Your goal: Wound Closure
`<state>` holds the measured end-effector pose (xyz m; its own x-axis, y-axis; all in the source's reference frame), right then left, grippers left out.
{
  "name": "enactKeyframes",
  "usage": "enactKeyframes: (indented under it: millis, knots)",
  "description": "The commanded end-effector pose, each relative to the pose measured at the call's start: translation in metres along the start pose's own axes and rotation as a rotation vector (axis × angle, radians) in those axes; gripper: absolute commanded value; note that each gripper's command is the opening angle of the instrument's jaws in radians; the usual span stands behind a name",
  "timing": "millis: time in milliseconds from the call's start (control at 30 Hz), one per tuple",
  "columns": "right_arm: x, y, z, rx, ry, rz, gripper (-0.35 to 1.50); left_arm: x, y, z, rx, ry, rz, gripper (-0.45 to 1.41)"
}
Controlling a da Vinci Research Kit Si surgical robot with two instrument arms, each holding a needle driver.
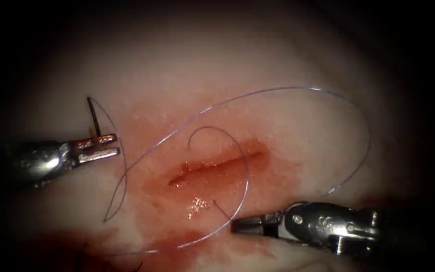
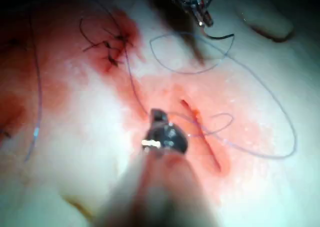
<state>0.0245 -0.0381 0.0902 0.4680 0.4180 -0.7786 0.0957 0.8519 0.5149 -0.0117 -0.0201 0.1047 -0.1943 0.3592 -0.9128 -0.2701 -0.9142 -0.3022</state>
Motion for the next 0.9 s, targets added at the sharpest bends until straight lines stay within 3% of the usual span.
enactKeyframes:
  millis: [33,167,267,467,567,667,700,733,767,833,900]
  knots:
    - [0.0003,-0.0014,-0.0002,0.053,0.000,-0.008,-0.35,-0.0005,0.0001,0.0007,-0.001,0.001,-0.001,-0.45]
    - [0.0010,-0.0039,-0.0016,0.125,-0.002,-0.015,-0.35,-0.0006,0.0001,0.0007,-0.001,0.001,-0.001,-0.45]
    - [0.0025,-0.0073,-0.0029,0.207,-0.005,-0.045,-0.35,-0.0007,0.0001,0.0008,0.000,0.000,0.000,-0.45]
    - [0.0041,-0.0099,-0.0038,0.333,-0.004,-0.101,-0.35,-0.0007,0.0001,0.0007,-0.001,0.001,0.000,-0.45]
    - [0.0049,-0.0116,-0.0055,0.426,0.070,-0.108,-0.35,-0.0007,0.0000,0.0006,-0.002,0.001,0.000,-0.45]
    - [0.0063,-0.0107,-0.0067,0.403,0.154,-0.093,-0.30,-0.0007,0.0000,0.0006,-0.002,0.001,0.000,-0.45]
    - [0.0066,-0.0096,-0.0070,0.337,0.174,-0.073,0.64,-0.0007,0.0000,0.0006,-0.002,0.001,0.000,-0.45]
    - [0.0066,-0.0091,-0.0071,0.307,0.178,-0.066,0.89,-0.0007,0.0000,0.0006,-0.002,0.001,0.000,-0.45]
    - [0.0064,-0.0085,-0.0071,0.276,0.185,-0.069,1.03,-0.0007,0.0000,0.0006,-0.002,0.001,0.000,-0.45]
    - [0.0058,-0.0073,-0.0071,0.226,0.172,-0.089,1.09,-0.0007,0.0000,0.0006,-0.002,0.001,0.000,-0.45]
    - [0.0044,-0.0057,-0.0065,0.177,0.086,-0.098,1.14,-0.0007,0.0000,0.0006,-0.002,0.001,0.000,-0.45]
